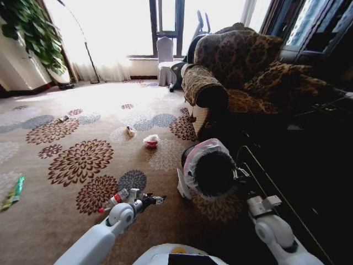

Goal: Pick up the trash from the ground and place it into the trash bin.

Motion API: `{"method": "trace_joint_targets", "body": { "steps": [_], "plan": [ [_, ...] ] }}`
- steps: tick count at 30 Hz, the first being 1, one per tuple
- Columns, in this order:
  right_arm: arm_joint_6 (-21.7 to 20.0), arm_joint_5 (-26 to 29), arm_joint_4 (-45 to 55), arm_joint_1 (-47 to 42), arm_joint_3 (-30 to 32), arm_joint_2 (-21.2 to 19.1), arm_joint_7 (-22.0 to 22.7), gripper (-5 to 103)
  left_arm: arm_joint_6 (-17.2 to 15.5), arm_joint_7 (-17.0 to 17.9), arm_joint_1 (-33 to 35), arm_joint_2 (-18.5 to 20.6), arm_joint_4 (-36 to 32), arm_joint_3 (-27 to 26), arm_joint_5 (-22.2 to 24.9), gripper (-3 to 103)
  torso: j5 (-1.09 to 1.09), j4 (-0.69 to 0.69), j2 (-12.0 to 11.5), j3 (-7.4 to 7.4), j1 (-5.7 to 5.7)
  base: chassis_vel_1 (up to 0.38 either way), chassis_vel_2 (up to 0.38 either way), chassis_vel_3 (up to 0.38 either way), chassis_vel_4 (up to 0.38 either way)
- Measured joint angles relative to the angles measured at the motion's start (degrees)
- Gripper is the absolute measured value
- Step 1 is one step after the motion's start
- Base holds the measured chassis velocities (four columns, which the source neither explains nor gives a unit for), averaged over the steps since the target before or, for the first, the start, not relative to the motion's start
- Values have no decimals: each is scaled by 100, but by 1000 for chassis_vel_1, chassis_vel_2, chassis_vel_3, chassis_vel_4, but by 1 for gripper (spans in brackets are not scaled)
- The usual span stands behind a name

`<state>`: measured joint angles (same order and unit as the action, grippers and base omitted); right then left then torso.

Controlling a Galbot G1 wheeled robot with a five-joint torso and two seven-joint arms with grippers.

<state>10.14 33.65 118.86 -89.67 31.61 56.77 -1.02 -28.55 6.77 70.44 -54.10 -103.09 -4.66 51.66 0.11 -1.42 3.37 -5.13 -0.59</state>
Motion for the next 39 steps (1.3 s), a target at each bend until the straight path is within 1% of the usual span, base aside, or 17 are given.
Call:
{"method": "trace_joint_targets", "body": {
  "steps": [1, 2, 3, 5, 6, 9, 12, 14, 18, 21, 25, 31, 32, 34, 35, 36, 39],
  "plan": [
    [1, -1, 8, -35, -2, -2, 3, 0, 0, 1, -119, -26, 121, 99, -46, 99, -2, 0, -1, 0, 0, 0, 0, 0, 0],
    [2, -3, 17, -64, -5, -10, 0, 0, 0, 0, -240, -62, 229, 181, -72, 99, -19, -4, 0, -1, -1, 0, 0, 0, 0],
    [2, -4, 26, -77, -6, -23, -1, 0, -6, 2, -312, -90, 297, 225, -87, 99, -22, -7, 0, -1, 0, 0, 0, 0, 0],
    [2, -5, 36, -86, -5, -31, -1, 0, -18, 13, -365, -121, 340, 248, -105, 99, -22, -8, 0, -1, 0, 0, 0, 0, 0],
    [2, -2, 51, -97, -9, -40, -2, 0, -55, 39, -391, -165, 357, 250, -140, 99, -16, -5, 0, -1, -1, 0, 0, 0, 0],
    [2, -2, 123, -141, -52, -52, 1, 0, -72, 36, -276, -170, 327, 214, -235, 100, -8, -5, 0, -1, -1, 0, 0, 0, 0],
    [-2, -1, 206, -193, -114, -41, -6, 0, -45, 5, -138, -141, 302, 161, -306, 99, -12, -7, 0, -1, -1, 0, 0, 0, 0],
    [-34, -54, 242, -204, -142, -7, -4, 0, 6, -18, -17, -101, 282, 93, -350, 99, -21, -9, 0, -1, 0, 0, 0, 0, 0],
    [-41, -116, 242, -199, -199, 39, -3, 0, 70, -31, 80, -8, 259, 2, -377, 99, -9, -10, 0, -1, 0, 0, 0, 0, 0],
    [-38, -140, 237, -210, -204, 61, -3, 0, 89, -36, 131, 35, 233, -41, -378, 99, -13, -9, 0, -1, 0, 0, 0, 0, 0],
    [-37, -141, 232, -199, -209, 77, -2, 0, 99, -45, 170, 70, 201, -59, -379, 99, -10, -8, 0, -1, 0, 21, 21, -30, -21],
    [-34, -136, 233, -176, -229, 142, -2, 0, 102, -47, 170, 119, 198, -41, -386, 99, -13, -8, 0, -1, 0, 38, 43, -48, -48],
    [-32, -138, 233, -181, -231, 153, -2, 0, 102, -47, 168, 128, 197, -36, -386, 96, -11, -9, 0, -1, 0, 0, 0, 0, 0],
    [-30, -140, 233, -187, -231, 156, -2, 0, 102, -48, 166, 131, 197, -30, -385, 96, -11, -9, 0, -1, 0, 0, 0, 0, 0],
    [-20, -146, 233, -209, -223, 156, -3, 0, 102, -59, 139, 134, 224, -1, -368, 98, -11, -8, 0, -1, 0, 0, 0, 0, 0],
    [-16, -148, 232, -217, -215, 154, -2, 0, 102, -64, 117, 131, 256, 17, -361, 99, -10, -6, 0, -1, 0, 0, 0, 0, 0],
    [-14, -149, 232, -219, -200, 126, -2, 0, 102, -102, 41, 87, 368, 40, -300, 99, -11, -3, 0, -1, 0, 0, 0, 0, 0]
  ]
}}
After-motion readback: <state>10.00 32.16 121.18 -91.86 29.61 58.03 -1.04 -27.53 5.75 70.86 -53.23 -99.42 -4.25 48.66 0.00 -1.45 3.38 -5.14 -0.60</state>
